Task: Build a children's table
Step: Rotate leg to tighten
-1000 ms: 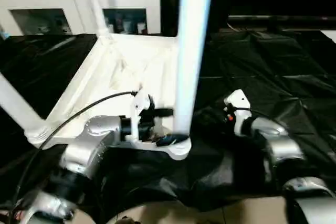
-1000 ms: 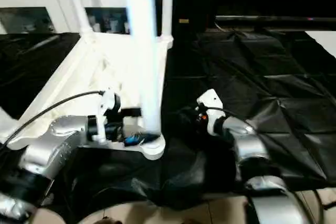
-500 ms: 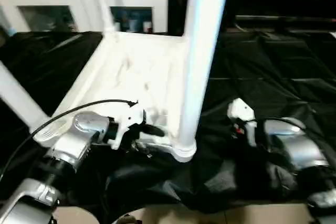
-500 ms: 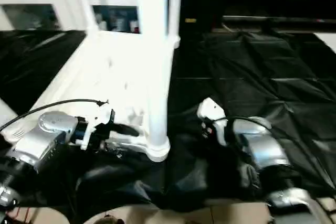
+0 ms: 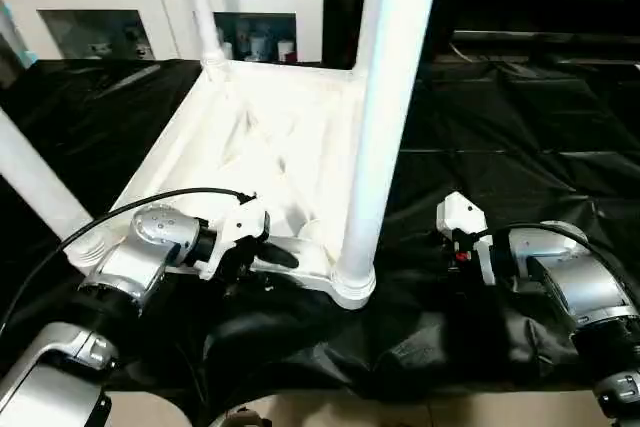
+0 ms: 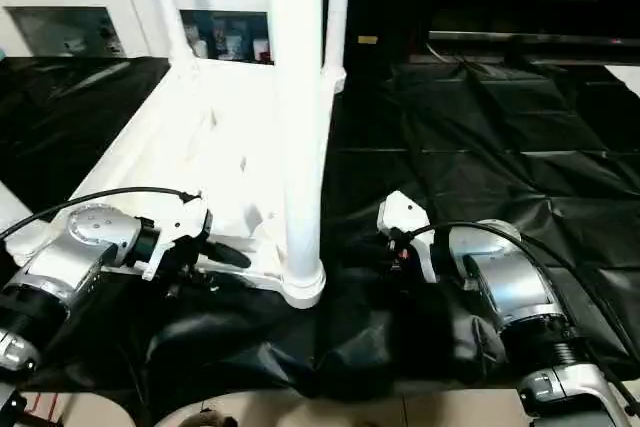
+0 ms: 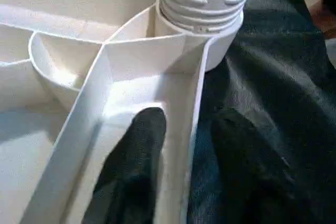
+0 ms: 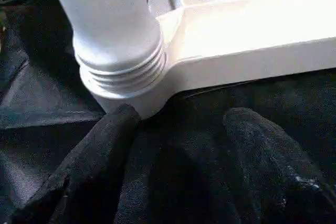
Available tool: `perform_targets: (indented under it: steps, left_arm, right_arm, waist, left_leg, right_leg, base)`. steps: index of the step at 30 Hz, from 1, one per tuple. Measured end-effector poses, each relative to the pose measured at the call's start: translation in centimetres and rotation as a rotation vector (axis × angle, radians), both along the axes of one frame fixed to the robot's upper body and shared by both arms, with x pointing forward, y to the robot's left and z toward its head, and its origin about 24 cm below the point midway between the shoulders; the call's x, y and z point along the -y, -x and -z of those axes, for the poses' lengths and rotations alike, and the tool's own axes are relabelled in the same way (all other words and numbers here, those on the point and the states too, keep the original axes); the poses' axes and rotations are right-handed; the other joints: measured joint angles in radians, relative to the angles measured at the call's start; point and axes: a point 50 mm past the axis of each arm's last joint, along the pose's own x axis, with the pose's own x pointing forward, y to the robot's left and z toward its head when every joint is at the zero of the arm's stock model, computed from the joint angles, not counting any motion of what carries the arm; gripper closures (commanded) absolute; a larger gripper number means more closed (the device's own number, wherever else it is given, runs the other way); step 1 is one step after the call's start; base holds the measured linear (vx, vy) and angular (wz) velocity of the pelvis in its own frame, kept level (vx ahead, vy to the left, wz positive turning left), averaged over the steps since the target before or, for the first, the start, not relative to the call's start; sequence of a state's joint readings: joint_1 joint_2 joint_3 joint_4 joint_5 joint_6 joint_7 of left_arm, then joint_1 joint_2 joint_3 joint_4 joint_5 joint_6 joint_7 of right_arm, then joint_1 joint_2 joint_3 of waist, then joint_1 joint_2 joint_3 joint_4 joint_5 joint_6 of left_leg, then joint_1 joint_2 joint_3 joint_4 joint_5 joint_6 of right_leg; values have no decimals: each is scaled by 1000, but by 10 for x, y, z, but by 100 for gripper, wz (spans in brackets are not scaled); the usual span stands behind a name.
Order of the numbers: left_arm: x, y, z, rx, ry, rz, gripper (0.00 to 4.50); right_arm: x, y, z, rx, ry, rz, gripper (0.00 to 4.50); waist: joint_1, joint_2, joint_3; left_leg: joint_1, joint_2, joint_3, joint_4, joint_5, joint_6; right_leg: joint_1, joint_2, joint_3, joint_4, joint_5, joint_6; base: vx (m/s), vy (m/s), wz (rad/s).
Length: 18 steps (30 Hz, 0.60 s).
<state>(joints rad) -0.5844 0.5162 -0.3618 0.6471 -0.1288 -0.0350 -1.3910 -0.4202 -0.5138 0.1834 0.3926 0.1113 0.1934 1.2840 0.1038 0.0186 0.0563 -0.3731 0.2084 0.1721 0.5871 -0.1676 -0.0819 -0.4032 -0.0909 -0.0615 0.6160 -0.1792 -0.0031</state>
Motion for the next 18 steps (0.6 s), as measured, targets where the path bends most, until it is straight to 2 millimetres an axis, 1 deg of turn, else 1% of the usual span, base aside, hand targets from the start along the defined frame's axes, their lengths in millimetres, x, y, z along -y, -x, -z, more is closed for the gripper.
perform_targets:
  steps: [2,5,6,10,11,14,17,18]
  left_arm:
    - [0,-1,0,8,-4,6,309]
    - [0,-1,1,3,-3,11,347]
    - [0,-1,1,2,-5,15,353]
    - [-1,-1,1,-4,-18,25,368]
    - [-1,-1,1,-4,-20,26,392]
    - [-1,-1,2,-8,-21,28,399]
    - [-1,-1,2,-23,-21,22,432]
    - [-1,-1,2,-27,-22,23,437]
  right_arm:
    - [0,0,0,-2,1,-2,135]
    - [-2,1,-2,10,1,-10,135]
    - [-2,1,-3,14,0,-13,135]
    - [-2,2,-2,5,2,-8,135]
    - [-1,2,-1,2,2,-7,135]
    - [0,5,2,-10,5,-3,135]
    - [0,5,2,-7,6,-3,135]
    - [0,5,1,-6,5,-2,135]
  waist:
    - [3,1,0]
    - [8,2,-1]
    - [8,2,-1]
    - [8,6,-2]
    - [8,6,-2]
    - [8,10,-3]
    - [6,11,-4]
    - [6,11,-4]
  left_leg:
    - [0,0,0,0,0,0]
    - [0,0,0,0,0,0]
    - [0,0,0,0,0,0]
    - [0,0,0,0,0,0]
    - [0,0,0,0,0,0]
    - [0,0,0,0,0,0]
    - [0,0,0,0,0,0]
    - [0,0,0,0,0,0]
  right_leg:
    - [0,0,0,0,0,0]
    - [0,0,0,0,0,0]
    - [0,0,0,0,0,0]
    - [0,0,0,0,0,0]
    - [0,0,0,0,0,0]
    - [0,0,0,0,0,0]
    - [0,0,0,0,0,0]
    - [0,0,0,0,0,0]
  base:
    - [0,0,0]
    - [0,0,0]
    - [0,0,0]
    - [0,0,0]
    - [0,0,0]
    - [0,0,0]
    - [0,0,0]
    - [0,0,0]
